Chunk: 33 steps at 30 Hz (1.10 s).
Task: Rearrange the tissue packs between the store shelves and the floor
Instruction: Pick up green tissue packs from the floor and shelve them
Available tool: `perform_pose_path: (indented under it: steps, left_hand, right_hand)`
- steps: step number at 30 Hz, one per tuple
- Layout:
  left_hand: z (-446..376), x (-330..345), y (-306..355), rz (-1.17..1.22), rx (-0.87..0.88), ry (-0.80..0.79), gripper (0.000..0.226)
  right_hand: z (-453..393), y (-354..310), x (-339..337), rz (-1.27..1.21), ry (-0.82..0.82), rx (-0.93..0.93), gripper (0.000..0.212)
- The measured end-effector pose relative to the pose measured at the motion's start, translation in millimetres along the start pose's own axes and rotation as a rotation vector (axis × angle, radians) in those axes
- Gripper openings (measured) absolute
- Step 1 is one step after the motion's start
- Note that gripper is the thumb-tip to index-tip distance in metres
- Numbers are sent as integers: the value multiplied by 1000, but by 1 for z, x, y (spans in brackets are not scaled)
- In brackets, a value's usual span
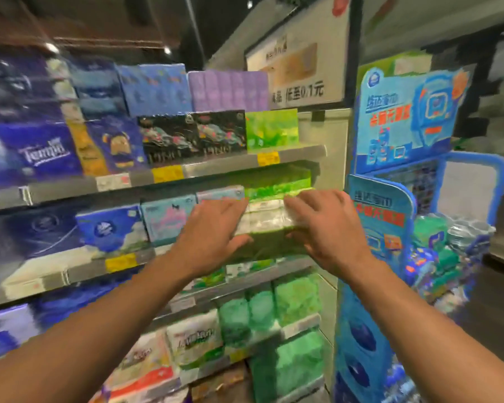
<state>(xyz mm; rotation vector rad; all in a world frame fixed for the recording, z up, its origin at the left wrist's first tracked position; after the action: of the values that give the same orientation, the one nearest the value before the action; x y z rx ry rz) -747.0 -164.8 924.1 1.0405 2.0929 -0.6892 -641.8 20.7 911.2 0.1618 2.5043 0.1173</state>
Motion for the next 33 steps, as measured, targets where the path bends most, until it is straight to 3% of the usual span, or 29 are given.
perform_pose_path:
  steps: [6,10,15,18,23,30,33]
  left_hand:
    - [-80,-2,-74,-123,-9,149,65]
    - [-176,18,-81,-135,-59,203,58]
    - [-303,41,-76,-20,-140,262,39]
    - [-368,61,-78,-48,-150,255,35]
    - [-439,104,-105,-111,-186,144,40]
    - [-465,158,-149,-224,-205,-16,35]
    - [-471,174,-157,-299,-207,-4,25]
  right_hand:
    - [-111,17,54,-8,163,-4,62]
    - [-173,85,78,18,262,1,57]
    - [-233,183,109,82,366,50,67]
    - [-264,231,134,57,421,89,58]
    - [-305,276,202,-20,314,139,74]
    - [-333,291,283,-114,141,185,73]
    - [-342,294,312,-140,20,167,106]
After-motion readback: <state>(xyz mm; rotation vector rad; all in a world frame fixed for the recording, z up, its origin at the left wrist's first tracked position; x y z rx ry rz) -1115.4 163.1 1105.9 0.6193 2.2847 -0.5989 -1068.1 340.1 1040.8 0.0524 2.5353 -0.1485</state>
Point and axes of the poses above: each hand's wrist, its own z-axis away from the middle knuckle, its own x-axis out of the palm, y = z × x, the point moved 3 cm from there along -z, towards the middle knuckle, and after that the axes turned 6 degrees about y, right-handed, at the moved point
